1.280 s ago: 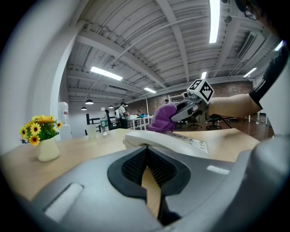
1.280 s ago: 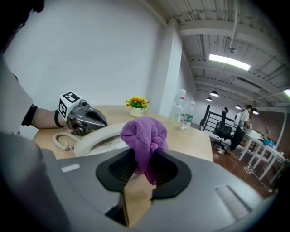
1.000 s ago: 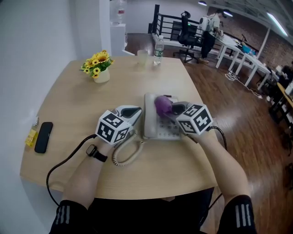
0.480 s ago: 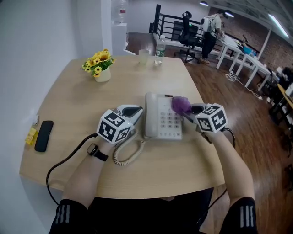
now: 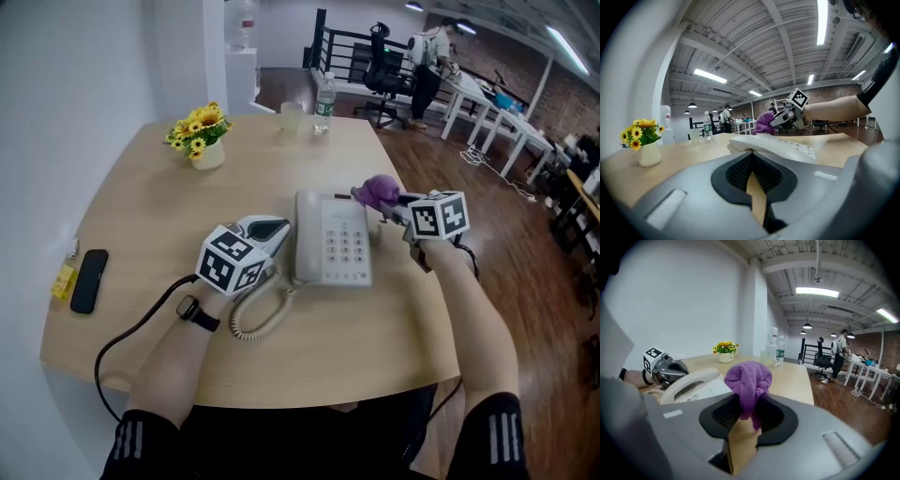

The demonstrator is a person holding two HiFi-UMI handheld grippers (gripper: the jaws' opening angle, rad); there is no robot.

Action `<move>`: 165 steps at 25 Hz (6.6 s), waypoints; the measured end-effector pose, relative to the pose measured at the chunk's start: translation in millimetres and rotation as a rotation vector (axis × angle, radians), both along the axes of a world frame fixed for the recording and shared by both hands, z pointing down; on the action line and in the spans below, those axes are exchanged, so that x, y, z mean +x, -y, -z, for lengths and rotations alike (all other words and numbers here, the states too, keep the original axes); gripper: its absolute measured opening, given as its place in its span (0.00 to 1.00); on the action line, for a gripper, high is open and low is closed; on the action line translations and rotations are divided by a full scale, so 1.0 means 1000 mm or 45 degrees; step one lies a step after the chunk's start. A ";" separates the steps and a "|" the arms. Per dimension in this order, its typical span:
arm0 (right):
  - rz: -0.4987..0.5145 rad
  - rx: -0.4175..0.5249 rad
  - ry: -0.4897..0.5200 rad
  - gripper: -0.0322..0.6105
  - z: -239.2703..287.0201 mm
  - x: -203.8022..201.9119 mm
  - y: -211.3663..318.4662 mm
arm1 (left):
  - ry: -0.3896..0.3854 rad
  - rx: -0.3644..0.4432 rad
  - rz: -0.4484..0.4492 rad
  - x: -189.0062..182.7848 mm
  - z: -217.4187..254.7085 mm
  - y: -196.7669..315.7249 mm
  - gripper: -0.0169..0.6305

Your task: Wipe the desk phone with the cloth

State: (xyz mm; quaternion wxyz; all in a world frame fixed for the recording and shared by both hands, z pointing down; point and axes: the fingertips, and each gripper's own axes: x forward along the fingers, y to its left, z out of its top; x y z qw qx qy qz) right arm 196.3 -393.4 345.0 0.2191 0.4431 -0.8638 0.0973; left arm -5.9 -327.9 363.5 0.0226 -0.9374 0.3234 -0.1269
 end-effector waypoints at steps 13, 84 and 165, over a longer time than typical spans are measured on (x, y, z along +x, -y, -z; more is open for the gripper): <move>0.211 -0.056 -0.102 0.21 -0.043 -0.026 -0.084 | 0.002 0.001 0.000 0.000 0.001 0.001 0.02; 0.203 0.095 -0.333 0.21 -0.005 -0.102 -0.009 | 0.001 0.004 -0.001 0.000 0.002 0.000 0.02; 0.360 0.104 -0.217 0.20 -0.039 -0.098 -0.109 | 0.005 0.010 0.001 0.000 0.002 0.000 0.02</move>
